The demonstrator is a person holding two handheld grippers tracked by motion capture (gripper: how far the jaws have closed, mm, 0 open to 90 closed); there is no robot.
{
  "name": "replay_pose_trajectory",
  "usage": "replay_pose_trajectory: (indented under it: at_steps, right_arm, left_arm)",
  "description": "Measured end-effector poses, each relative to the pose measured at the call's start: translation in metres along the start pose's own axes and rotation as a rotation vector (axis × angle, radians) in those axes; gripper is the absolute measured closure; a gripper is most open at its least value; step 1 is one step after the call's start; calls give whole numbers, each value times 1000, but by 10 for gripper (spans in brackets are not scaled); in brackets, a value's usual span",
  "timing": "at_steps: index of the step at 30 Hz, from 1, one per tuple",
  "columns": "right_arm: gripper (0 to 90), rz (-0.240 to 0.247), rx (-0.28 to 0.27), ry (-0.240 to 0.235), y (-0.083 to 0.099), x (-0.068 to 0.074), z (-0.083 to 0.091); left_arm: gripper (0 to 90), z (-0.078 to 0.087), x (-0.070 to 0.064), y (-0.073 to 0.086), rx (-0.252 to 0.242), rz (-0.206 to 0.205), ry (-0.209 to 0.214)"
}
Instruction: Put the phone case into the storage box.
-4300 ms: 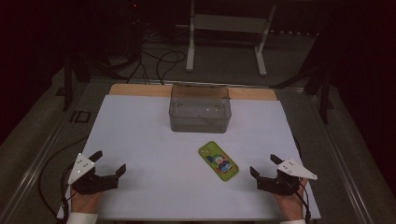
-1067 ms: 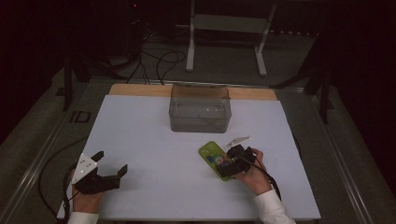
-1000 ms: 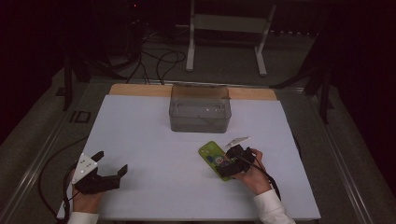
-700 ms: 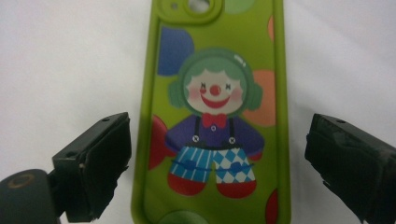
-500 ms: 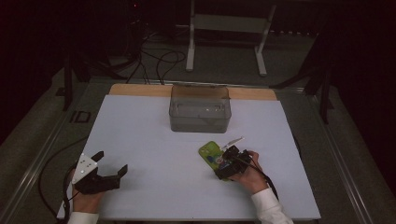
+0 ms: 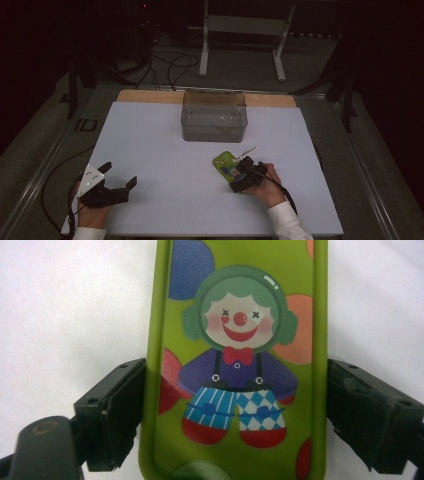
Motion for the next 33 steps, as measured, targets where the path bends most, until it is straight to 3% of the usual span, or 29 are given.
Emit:
replay_pose_trajectory:
  at_steps: [18,24,33]
  right_arm:
    - [161,-11,-32,4,-2,1,5]
    - [161,-36,-87,-1,-8,0,13]
    - [160,-66,-185,8,-23,0,31]
  left_arm:
    - [0,-1,0,0,3,13,8]
    - [0,-1,-2,-2,-7,25,13]
    - [0,-3,-9,-11,-3,12,15]
Point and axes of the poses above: each handheld gripper's, and its own axes: z roughly backward along the jaws, y roughly out of its underside, x roughly to its left, the point moved 8 cm from there along -z, roughly forward along the jaws, and after that the axes turned 11 degrees about y, right-handed, at the moved point
